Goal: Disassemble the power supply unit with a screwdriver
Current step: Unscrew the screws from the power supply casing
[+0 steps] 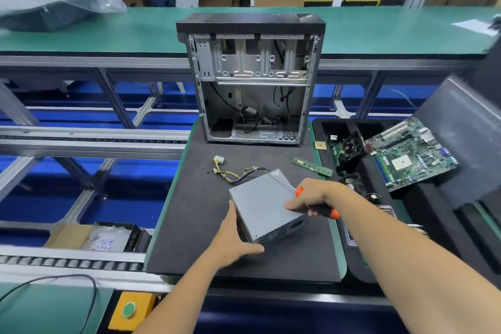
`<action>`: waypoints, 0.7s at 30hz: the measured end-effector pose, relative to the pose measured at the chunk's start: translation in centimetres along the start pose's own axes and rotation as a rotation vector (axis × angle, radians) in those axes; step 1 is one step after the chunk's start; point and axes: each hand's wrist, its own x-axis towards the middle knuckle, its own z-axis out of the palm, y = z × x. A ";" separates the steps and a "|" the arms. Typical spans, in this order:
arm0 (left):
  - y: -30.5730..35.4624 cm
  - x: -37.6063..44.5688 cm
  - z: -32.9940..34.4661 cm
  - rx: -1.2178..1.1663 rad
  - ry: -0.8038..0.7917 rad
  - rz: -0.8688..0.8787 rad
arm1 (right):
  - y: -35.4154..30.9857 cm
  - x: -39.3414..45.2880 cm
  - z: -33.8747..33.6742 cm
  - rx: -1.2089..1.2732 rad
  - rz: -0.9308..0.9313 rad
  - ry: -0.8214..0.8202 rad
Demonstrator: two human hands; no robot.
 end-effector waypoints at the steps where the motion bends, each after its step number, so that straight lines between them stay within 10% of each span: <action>1: -0.3 0.0 -0.4 -0.029 -0.028 -0.005 | 0.1 -0.1 0.0 0.007 0.007 -0.027; 21: 1.5 -0.1 -3.3 -0.048 0.166 0.044 | 0.3 -1.9 0.9 0.065 -0.180 -0.025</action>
